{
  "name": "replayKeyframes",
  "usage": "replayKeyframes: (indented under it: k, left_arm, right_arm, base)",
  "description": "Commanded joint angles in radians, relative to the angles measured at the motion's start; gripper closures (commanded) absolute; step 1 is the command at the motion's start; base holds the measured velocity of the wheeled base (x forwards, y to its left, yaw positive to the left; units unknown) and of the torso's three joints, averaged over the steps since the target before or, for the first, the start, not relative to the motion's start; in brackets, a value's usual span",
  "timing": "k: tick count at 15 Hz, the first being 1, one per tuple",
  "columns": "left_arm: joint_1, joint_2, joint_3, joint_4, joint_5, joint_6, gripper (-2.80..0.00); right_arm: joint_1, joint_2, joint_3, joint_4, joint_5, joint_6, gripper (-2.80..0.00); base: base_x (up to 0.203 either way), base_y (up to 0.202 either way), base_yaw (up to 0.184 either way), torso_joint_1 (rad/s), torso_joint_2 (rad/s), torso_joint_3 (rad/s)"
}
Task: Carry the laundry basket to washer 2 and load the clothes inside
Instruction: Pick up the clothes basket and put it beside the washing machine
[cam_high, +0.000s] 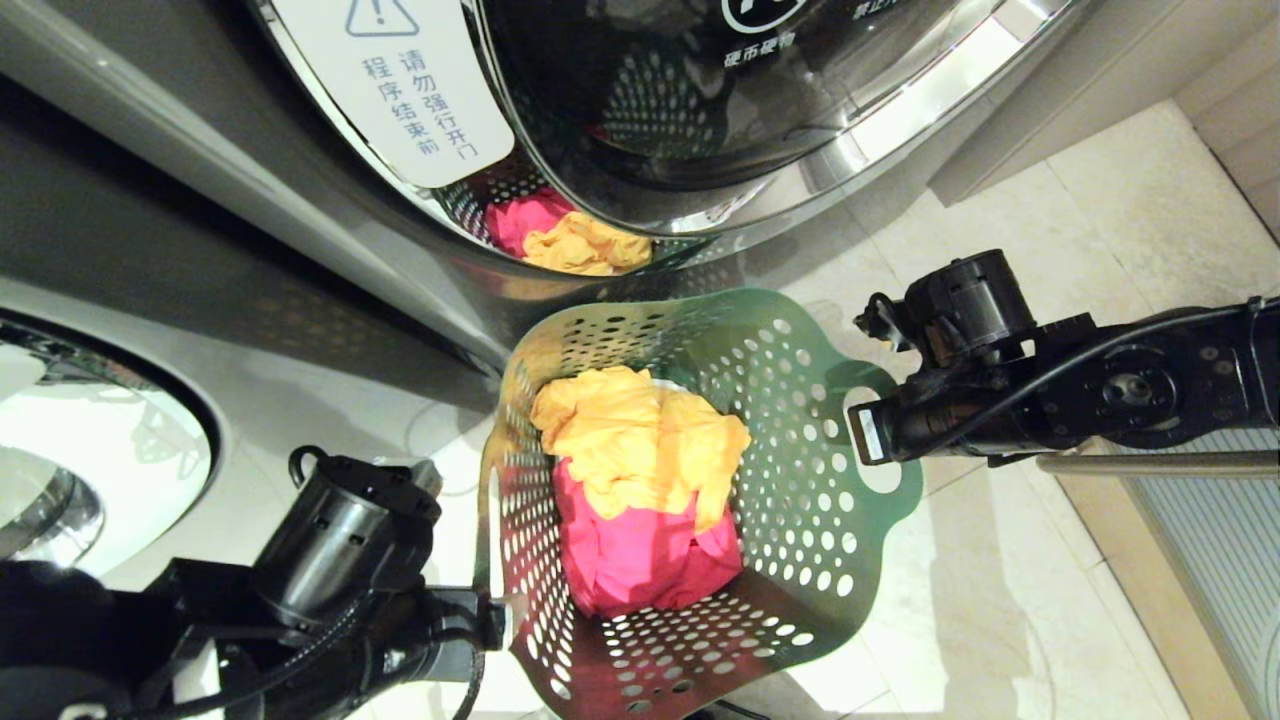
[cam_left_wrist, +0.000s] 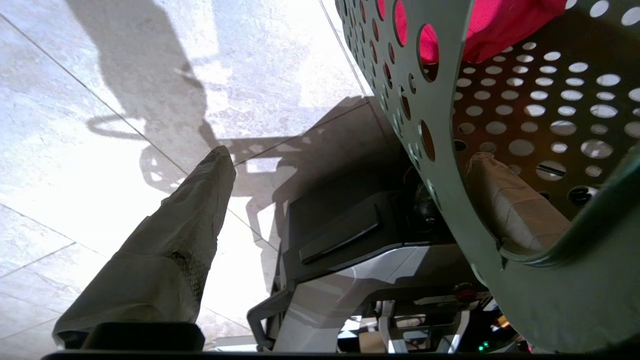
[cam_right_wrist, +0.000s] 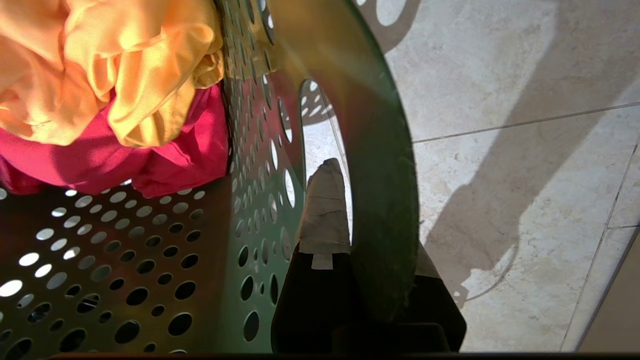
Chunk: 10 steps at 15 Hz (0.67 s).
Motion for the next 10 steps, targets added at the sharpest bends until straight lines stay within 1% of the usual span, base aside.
replayKeyframes:
  k: [1,3,4,5,6,7,8,9,10]
  left_arm:
    - [0.0,0.026,0.009,-0.002,0.003,0.006,-2.8]
    - [-0.01,0.089,-0.001,-0.015,0.038,0.022,-2.8]
    - [-0.024,0.093,-0.032,-0.028,0.036,0.004,-2.8]
    - [-0.046,0.093,-0.071,-0.043,0.008,-0.05,-2.8]
    - [-0.077,0.09,-0.124,-0.052,-0.026,-0.121,-2.8]
    - [-0.111,0.086,-0.167,-0.058,-0.041,-0.159,-2.8]
    - [-0.138,0.081,-0.213,-0.069,-0.049,-0.196,-2.8]
    - [-0.161,0.077,-0.254,-0.097,-0.051,-0.217,-2.8]
    - [-0.182,0.071,-0.285,-0.139,-0.052,-0.222,-2.8]
  right_arm:
    - [-0.001,-0.006,-0.003,0.001,-0.003,0.0,0.0]
    - [-0.001,-0.018,-0.003,0.002,-0.004,-0.002,0.0]
    - [-0.003,-0.023,-0.004,0.004,-0.004,-0.003,0.0]
    - [-0.012,-0.028,-0.005,0.004,-0.005,-0.003,0.0]
    - [-0.027,-0.037,-0.005,0.004,-0.005,-0.011,0.0]
    - [-0.046,-0.039,-0.01,0.004,-0.004,-0.021,0.0]
    - [-0.067,-0.04,-0.023,0.004,-0.003,-0.034,0.0]
    - [-0.087,-0.041,-0.037,0.005,-0.003,-0.049,0.0]
    - [-0.105,-0.042,-0.048,0.005,-0.003,-0.065,0.0]
  base:
    - [0.0,0.0,0.0,0.0,0.0,0.0]
    - [0.0,0.0,0.0,0.0,0.0,0.0]
    - [0.0,0.0,0.0,0.0,0.0,0.0]
    - [0.0,0.0,0.0,0.0,0.0,0.0]
    - [0.0,0.0,0.0,0.0,0.0,0.0]
    - [0.0,0.0,0.0,0.0,0.0,0.0]
    - [0.0,0.0,0.0,0.0,0.0,0.0]
    - [0.0,0.0,0.0,0.0,0.0,0.0]
    - [0.0,0.0,0.0,0.0,0.0,0.0]
